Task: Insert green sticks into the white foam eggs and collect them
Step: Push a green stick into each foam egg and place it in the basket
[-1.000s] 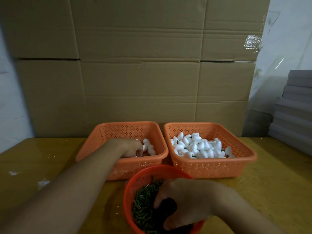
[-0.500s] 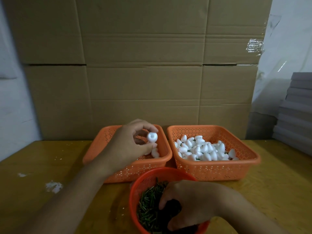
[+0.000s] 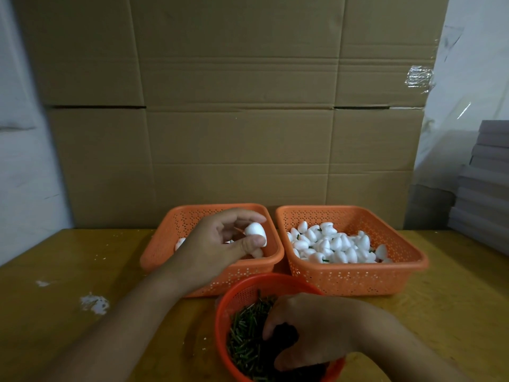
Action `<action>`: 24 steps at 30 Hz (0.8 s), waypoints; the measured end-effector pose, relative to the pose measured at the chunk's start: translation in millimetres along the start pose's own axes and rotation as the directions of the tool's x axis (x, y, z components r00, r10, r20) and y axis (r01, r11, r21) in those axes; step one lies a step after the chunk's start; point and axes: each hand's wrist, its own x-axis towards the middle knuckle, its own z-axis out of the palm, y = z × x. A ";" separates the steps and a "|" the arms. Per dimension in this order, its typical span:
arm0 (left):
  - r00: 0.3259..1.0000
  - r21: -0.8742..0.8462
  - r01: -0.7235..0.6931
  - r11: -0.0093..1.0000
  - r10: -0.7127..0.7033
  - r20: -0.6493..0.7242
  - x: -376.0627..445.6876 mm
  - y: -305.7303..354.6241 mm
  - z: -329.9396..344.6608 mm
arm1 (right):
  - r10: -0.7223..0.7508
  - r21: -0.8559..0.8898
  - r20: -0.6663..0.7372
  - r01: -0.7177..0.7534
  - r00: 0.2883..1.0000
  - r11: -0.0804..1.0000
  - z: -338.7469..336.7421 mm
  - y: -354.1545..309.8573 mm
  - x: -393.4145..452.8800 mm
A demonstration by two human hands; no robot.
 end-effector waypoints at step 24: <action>0.968 -0.128 0.232 0.964 -0.216 0.127 -4.1 2.2 -2.7 | 0.010 -0.002 -0.078 -0.010 0.997 1.000 9.0 4.4 7.2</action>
